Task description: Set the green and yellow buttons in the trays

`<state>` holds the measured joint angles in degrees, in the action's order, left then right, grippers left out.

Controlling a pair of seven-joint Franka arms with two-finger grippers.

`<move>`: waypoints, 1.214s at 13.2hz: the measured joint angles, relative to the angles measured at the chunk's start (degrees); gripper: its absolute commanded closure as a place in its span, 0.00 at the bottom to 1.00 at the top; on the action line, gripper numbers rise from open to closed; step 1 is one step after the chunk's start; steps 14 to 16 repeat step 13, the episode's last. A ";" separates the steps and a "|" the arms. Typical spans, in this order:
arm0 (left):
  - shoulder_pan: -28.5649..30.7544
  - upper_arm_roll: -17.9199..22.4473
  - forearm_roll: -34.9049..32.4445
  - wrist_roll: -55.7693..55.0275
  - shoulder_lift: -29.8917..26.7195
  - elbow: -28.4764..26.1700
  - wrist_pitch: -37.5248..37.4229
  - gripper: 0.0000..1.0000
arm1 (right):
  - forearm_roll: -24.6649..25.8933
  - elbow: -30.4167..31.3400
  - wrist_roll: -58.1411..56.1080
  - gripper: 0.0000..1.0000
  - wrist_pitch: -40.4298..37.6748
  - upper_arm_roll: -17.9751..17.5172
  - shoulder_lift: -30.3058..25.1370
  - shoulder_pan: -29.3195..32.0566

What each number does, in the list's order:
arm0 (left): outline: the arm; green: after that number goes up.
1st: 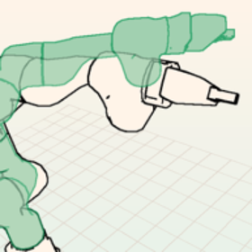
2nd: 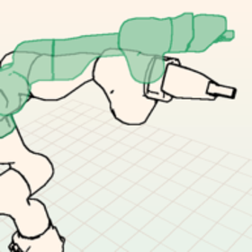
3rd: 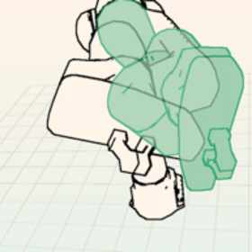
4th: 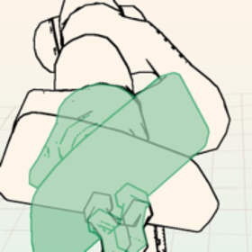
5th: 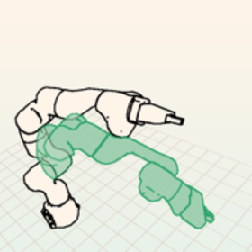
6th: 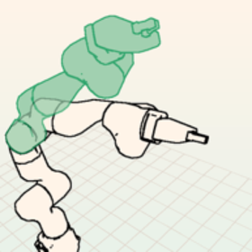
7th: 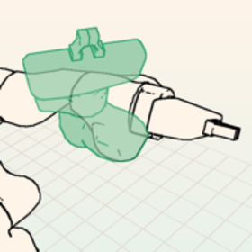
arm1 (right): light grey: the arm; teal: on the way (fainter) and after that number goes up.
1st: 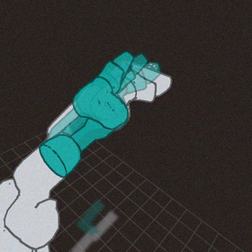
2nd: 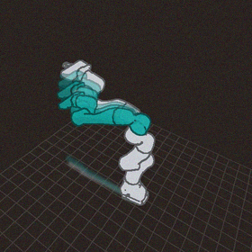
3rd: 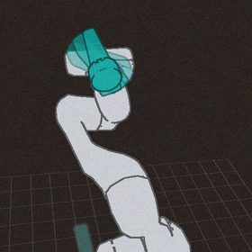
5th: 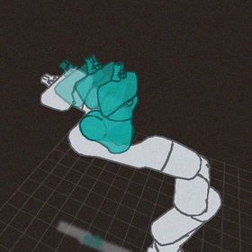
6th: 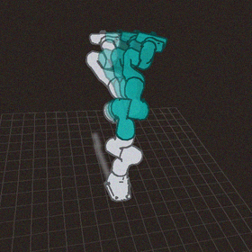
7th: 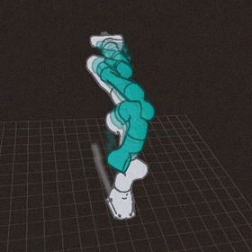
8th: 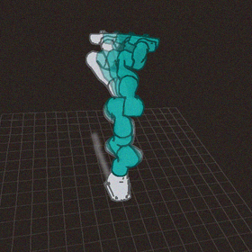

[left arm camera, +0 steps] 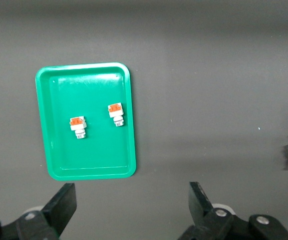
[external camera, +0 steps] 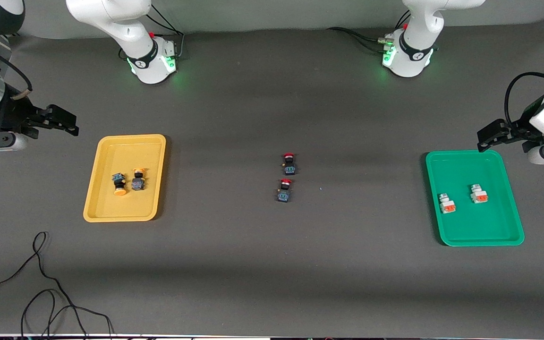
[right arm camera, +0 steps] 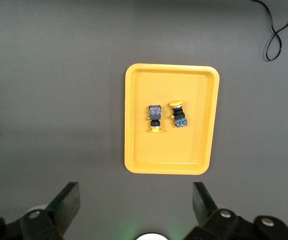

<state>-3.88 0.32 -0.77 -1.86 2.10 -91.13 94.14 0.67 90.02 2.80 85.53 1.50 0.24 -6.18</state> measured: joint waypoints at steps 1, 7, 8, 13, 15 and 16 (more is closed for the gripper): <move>0.00 0.00 0.00 0.00 0.00 0.00 0.00 0.00 | 0.02 -0.02 0.00 0.00 0.09 0.17 -0.01 0.03; 0.00 0.00 -0.03 -0.01 0.00 0.02 0.00 0.00 | 0.02 -0.03 0.00 0.00 0.83 0.24 0.78 0.03; 0.00 0.00 -0.03 -0.02 0.00 0.02 0.00 0.00 | 0.02 -0.03 0.00 0.00 0.88 0.19 0.79 0.01; 0.00 0.00 -0.04 -0.04 0.00 0.02 0.00 0.00 | 0.02 -0.03 0.01 0.00 0.94 0.09 0.80 0.00; 0.00 0.00 -0.04 -0.04 0.00 0.02 0.00 0.00 | 0.02 -0.03 0.01 0.00 0.94 0.09 0.80 0.00; 0.00 0.00 -0.04 -0.04 0.00 0.02 0.00 0.00 | 0.02 -0.03 0.01 0.00 0.94 0.09 0.80 0.00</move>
